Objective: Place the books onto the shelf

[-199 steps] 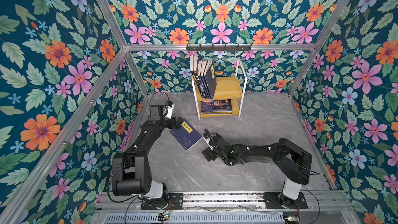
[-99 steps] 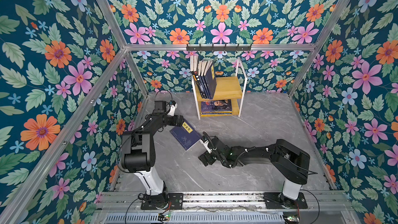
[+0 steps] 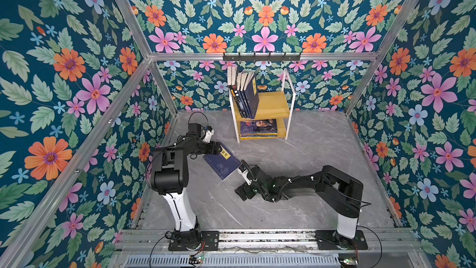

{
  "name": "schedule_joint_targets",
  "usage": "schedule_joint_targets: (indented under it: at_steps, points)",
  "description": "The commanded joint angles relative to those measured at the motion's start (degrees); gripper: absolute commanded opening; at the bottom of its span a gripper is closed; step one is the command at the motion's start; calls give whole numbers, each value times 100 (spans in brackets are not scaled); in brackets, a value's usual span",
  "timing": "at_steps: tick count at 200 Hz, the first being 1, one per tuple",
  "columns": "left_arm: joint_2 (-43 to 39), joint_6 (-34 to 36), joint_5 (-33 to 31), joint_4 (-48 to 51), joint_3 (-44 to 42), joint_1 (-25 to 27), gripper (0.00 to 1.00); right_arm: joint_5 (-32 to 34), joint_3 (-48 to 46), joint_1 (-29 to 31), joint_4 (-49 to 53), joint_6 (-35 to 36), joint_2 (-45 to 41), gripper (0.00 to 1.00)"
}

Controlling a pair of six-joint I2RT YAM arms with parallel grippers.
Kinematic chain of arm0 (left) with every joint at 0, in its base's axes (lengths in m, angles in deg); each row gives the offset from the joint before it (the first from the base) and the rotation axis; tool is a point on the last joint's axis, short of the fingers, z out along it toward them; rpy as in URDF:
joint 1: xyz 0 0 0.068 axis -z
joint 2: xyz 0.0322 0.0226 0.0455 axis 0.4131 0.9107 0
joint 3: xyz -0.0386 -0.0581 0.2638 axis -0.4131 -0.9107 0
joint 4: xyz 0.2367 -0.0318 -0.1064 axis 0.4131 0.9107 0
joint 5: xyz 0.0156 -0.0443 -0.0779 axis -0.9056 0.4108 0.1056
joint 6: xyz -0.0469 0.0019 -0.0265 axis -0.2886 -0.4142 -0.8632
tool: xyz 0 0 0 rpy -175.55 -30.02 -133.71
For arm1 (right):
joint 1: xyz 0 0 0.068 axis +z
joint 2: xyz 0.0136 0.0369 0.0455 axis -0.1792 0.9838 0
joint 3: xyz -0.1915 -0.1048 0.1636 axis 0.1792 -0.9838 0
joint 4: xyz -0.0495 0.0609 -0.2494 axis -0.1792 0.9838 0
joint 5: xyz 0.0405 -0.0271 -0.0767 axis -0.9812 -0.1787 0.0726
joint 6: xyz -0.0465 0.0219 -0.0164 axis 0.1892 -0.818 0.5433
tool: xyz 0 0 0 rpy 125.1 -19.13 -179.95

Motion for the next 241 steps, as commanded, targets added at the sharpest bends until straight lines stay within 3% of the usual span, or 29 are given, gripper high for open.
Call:
schedule_joint_targets:
  at_steps: [1, 25, 74, 98, 129, 179, 241]
  points:
    - [-102, -392, 130, 276, -241, 65, 88, -56, 123, 0, -26, -141, 101, 92]
    - [-474, -647, 290, 55, -694, 145, 87, 22, 261, -41, 8, -214, 173, 92]
    - [-1189, -1245, 651, -462, -1601, 177, 87, -607, 169, -494, -552, -872, 336, 91]
    - [-1258, -1738, 969, -853, -2064, 253, 82, -718, -67, -640, -751, -1114, 234, 90]
    - [-1551, -2310, 1139, -1443, -2587, 611, 75, -529, -242, -779, -503, -1277, -38, 90]
    - [-1884, -2894, 1378, -1947, -2990, 1535, 75, -371, -306, -1094, -137, -1391, -309, 89]
    - [-2021, -3371, 1319, -2192, -3071, 1617, 73, 165, -411, -1302, 689, -1633, -653, 89]
